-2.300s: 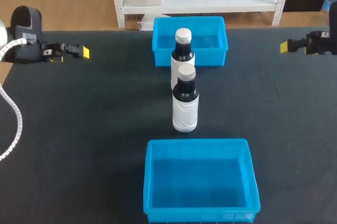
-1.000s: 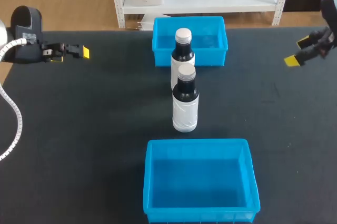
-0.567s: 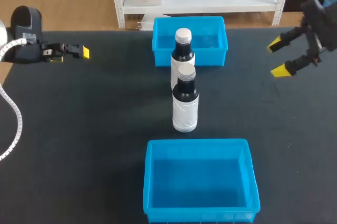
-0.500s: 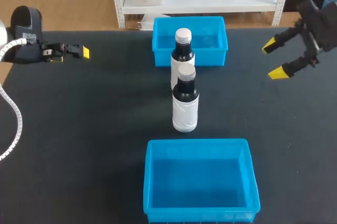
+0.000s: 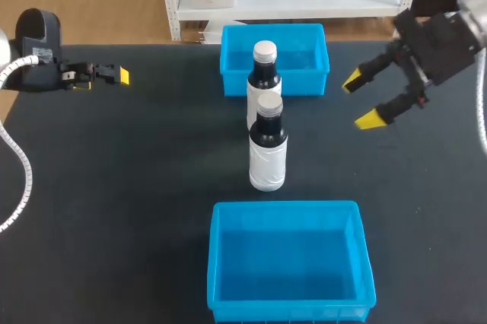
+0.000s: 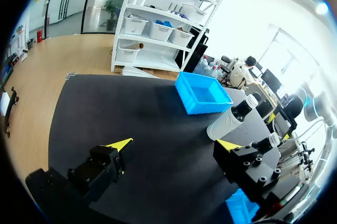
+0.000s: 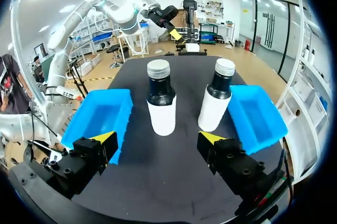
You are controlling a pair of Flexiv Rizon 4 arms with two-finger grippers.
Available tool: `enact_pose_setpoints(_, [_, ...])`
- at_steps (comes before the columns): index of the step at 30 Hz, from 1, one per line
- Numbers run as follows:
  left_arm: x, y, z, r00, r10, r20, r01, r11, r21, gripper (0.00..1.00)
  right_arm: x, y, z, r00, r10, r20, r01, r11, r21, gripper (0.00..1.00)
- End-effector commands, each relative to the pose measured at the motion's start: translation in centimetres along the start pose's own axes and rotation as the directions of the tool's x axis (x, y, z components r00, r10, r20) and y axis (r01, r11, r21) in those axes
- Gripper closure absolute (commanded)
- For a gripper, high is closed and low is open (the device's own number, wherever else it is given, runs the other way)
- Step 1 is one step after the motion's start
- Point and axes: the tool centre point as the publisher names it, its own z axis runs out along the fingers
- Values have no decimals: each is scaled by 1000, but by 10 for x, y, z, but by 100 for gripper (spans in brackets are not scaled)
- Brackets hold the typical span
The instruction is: Pick up the bottle, and place it in the far bin if it is heavy, or in the near bin if it is light.
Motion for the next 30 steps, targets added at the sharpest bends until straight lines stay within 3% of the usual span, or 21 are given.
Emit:
enact_pose_setpoints(1, [0, 0, 0, 1000, 0, 0, 0, 1000, 0, 0, -10, 5, 22, 1000, 0, -8, 0, 999, 50, 0])
enact_pose_setpoints(30, [0, 0, 0, 1000, 0, 0, 0, 1000, 0, 0, -53, -2, 89, 997, -26, 73, 24, 999, 23, 0])
